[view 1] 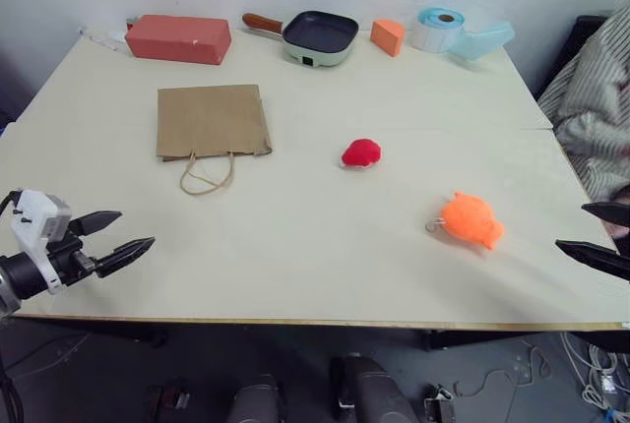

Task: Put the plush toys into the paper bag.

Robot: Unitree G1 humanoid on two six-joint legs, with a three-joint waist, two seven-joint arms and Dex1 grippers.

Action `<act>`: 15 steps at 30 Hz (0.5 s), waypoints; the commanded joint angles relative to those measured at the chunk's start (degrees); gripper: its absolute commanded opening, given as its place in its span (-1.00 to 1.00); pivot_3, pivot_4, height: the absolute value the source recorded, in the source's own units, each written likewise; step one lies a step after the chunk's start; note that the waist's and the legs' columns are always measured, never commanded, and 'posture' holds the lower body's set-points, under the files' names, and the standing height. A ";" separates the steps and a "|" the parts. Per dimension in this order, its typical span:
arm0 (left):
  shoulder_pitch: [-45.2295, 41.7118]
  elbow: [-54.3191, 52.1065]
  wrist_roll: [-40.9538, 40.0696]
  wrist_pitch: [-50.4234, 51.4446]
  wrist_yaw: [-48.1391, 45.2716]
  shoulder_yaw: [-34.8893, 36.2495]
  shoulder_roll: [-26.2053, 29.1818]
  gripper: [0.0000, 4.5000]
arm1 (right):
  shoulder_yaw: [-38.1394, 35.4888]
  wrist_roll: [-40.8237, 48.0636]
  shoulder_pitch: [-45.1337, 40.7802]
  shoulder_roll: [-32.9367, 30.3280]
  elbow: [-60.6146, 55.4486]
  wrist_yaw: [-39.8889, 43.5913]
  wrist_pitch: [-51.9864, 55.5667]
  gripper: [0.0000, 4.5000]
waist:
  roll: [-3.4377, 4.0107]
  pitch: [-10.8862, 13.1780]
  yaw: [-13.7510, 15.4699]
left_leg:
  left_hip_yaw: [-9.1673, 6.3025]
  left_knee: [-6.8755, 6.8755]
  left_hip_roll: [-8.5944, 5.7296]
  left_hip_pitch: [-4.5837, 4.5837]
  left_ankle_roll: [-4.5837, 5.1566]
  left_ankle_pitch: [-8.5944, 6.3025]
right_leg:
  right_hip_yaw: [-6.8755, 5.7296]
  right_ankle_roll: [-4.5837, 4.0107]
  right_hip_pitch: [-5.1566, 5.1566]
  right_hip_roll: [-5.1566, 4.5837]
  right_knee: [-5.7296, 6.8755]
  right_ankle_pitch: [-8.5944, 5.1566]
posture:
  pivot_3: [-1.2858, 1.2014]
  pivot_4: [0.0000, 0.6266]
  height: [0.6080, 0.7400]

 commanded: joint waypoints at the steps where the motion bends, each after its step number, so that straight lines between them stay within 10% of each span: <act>1: 2.43 -1.84 0.10 -0.67 -1.52 3.00 1.18 0.99 | -0.09 0.72 -1.39 -1.83 1.28 2.56 0.50 1.00 | 0.00 0.00 -0.03 | 0.00 0.00 0.00 0.00 0.01 -0.01 | 0.00 0.00 0.00 -0.01 0.00 0.00 | 0.03 -0.52 1.00; 15: 0.54 0.77 2.46 -2.19 -1.90 1.71 3.15 0.99 | 1.33 0.58 -2.65 0.72 -2.30 0.25 1.65 1.00 | 0.00 0.00 0.06 | 0.01 -0.03 0.00 -0.01 0.02 -0.01 | -0.01 0.00 0.00 -0.01 -0.02 0.00 | 0.03 -0.52 1.00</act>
